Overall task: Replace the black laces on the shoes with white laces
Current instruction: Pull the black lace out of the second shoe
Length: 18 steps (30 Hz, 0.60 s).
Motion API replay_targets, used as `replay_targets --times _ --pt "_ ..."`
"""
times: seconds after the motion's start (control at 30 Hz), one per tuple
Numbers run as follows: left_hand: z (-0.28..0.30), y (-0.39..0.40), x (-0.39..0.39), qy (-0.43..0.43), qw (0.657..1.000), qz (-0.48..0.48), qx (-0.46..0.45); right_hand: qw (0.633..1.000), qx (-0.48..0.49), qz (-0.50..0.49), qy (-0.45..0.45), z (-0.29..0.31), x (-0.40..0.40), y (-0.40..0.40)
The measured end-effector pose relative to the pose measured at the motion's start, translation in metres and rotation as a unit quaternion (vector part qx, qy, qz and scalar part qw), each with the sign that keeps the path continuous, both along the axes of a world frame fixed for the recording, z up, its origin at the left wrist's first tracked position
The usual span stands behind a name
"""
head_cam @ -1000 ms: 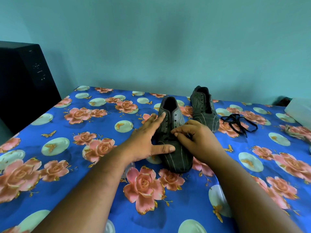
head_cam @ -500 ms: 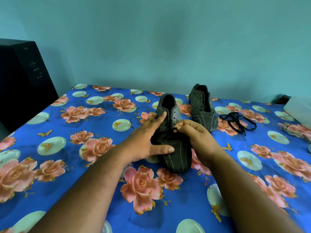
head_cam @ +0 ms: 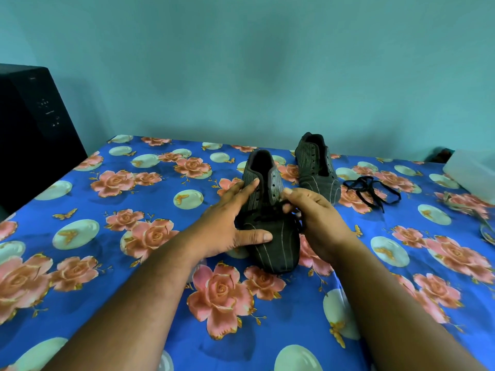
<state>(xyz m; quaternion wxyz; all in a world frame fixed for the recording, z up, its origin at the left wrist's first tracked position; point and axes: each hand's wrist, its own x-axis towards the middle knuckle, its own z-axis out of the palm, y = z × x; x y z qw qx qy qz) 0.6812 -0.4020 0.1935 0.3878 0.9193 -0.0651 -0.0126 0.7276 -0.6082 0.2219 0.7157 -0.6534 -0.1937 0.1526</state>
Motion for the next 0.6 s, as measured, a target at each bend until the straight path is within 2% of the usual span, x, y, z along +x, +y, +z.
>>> replay_targets --times 0.13,0.2,0.33,0.4,0.43,0.5,0.6 --pt "-0.001 -0.001 0.001 0.002 1.0 0.002 0.006 0.99 -0.104 -0.027 -0.089 -0.001 0.0 0.001" --pt "-0.003 0.0 0.0 0.003 1.0 0.008 -0.008 0.986 -0.128 -0.049 -0.098 0.0 -0.001 0.002" --pt "-0.004 0.0 0.001 0.002 1.0 0.012 0.002 1.0 0.007 -0.025 -0.002 0.006 0.0 -0.002" --pt "-0.004 -0.001 0.001 -0.001 1.0 0.009 0.008 0.993 0.094 -0.04 0.063 0.007 0.003 -0.006" --pt "-0.003 -0.001 0.001 -0.001 1.0 0.008 0.011 0.991 0.103 -0.048 0.066 0.007 0.005 -0.008" --pt "-0.003 -0.001 0.001 0.004 1.0 0.006 0.011 0.999 0.021 -0.042 0.002 0.007 0.005 -0.009" --pt "-0.004 -0.001 0.001 0.01 1.0 0.007 0.007 0.992 -0.102 -0.023 -0.073 0.011 -0.002 -0.008"
